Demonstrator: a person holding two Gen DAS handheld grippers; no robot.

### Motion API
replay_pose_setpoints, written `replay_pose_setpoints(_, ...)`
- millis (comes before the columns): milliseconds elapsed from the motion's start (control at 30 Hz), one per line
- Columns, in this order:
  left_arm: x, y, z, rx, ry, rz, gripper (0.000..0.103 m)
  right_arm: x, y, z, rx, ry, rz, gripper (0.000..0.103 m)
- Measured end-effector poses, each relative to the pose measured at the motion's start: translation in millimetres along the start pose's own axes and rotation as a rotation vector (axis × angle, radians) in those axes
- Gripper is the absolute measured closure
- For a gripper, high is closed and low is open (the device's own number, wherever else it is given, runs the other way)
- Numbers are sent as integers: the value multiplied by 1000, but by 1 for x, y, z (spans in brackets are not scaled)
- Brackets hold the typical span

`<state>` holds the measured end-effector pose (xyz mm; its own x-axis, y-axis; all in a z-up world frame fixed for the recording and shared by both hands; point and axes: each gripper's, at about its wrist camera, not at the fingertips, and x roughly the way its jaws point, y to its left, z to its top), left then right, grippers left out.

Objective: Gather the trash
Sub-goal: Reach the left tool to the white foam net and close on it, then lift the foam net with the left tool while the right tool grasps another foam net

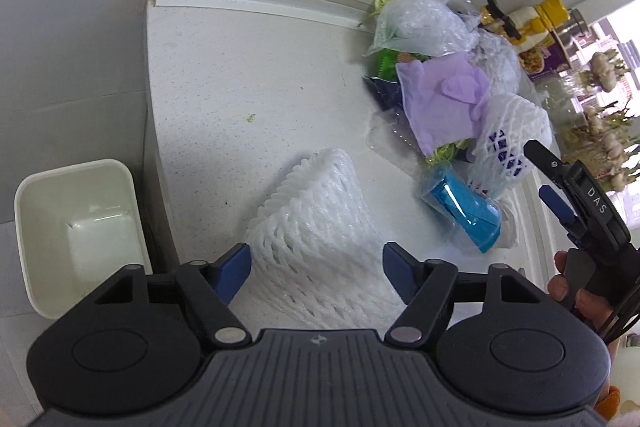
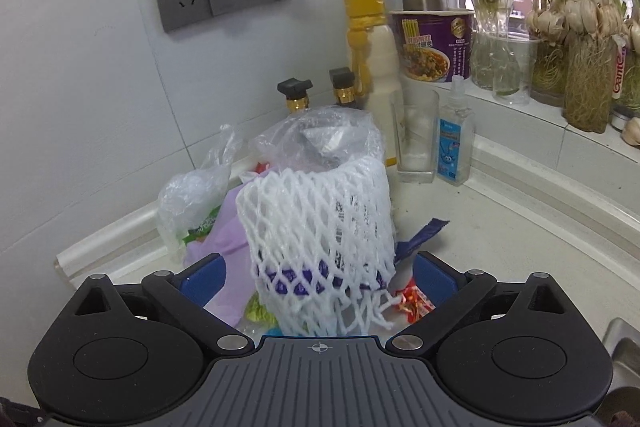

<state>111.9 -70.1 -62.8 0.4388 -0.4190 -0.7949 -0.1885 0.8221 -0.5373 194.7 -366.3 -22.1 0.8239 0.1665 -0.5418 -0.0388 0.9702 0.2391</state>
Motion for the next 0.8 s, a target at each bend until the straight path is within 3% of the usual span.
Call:
replay_pose_setpoints(67,1,1,0,-5,2,7,46,3,-2,2,20,-4,15,9)
replay_pose_setpoints(167,2,3,0,-7,3,11,54,6,-3,4,45,-6,41,24)
replay_pose_setpoints(233,2,4,0,-11,6,2,63,8,-2,5,54,1,49,48)
replay_pose_setpoints(300,1,4,0,-9,5,-6,72,9,0,5,50,5,47,63)
replay_pose_setpoints(400,-4,3,0,1,-8,-21,82,7,3,3,43,2,49,75)
replay_pose_setpoints(633,-13,10,1,-11,-26,-61,93,-6,10,6,36,-27,46,83)
replay_pose_setpoints(800,-25,13,2,-10,-48,-99,94,-19,13,7,45,-60,39,84)
